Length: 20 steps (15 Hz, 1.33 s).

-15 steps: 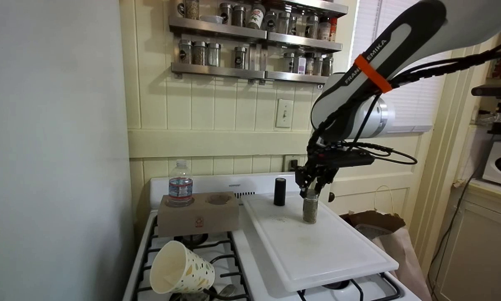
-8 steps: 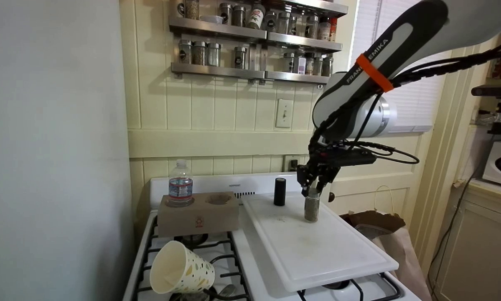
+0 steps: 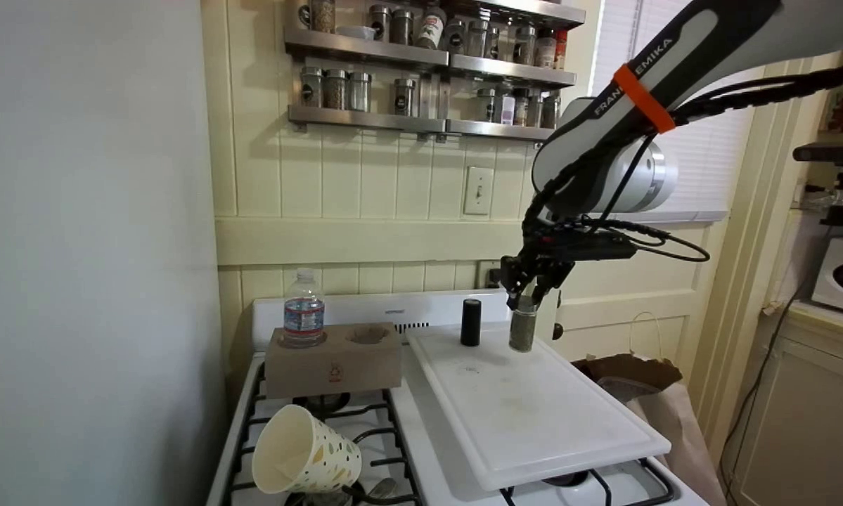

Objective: Uncover the silver lid of the salt cellar

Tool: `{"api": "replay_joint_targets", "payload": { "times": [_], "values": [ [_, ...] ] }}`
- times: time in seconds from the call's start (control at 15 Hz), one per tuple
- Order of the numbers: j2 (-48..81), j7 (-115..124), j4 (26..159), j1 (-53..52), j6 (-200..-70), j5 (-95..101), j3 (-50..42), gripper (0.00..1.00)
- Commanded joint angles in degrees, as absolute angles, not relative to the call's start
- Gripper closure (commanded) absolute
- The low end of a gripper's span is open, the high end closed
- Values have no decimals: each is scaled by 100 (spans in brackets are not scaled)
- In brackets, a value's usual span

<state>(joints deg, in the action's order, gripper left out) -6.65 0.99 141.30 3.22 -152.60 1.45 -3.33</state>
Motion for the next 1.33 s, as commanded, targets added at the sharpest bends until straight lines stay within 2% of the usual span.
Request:
{"api": "replay_joint_targets", "payload": {
  "times": [0.0,0.53,0.67,0.73,0.8,0.87,0.93,1.07,1.13,1.2,1.27],
  "values": [
    [-818,-262,14180,208,-15253,-182,-335,75],
    [-736,-905,14145,84,-15162,-604,-352,75],
    [-749,-1484,14093,-98,-14950,-1360,-440,75],
    [-686,-716,14121,231,-15072,-251,-321,75],
    [-808,-1810,14076,-166,-14825,-1842,-500,75],
    [-715,-910,14111,183,-14941,-574,-355,75],
    [-732,-1313,14064,71,-14758,-1062,-413,75],
    [-661,-944,14071,197,-14686,-612,-373,75],
    [-703,-1445,14045,16,-14487,-1351,-450,75],
    [-648,-1007,14081,166,-14547,-746,-379,75],
    [-673,-1301,14068,84,-14434,-1081,-409,75]
  ]
}}
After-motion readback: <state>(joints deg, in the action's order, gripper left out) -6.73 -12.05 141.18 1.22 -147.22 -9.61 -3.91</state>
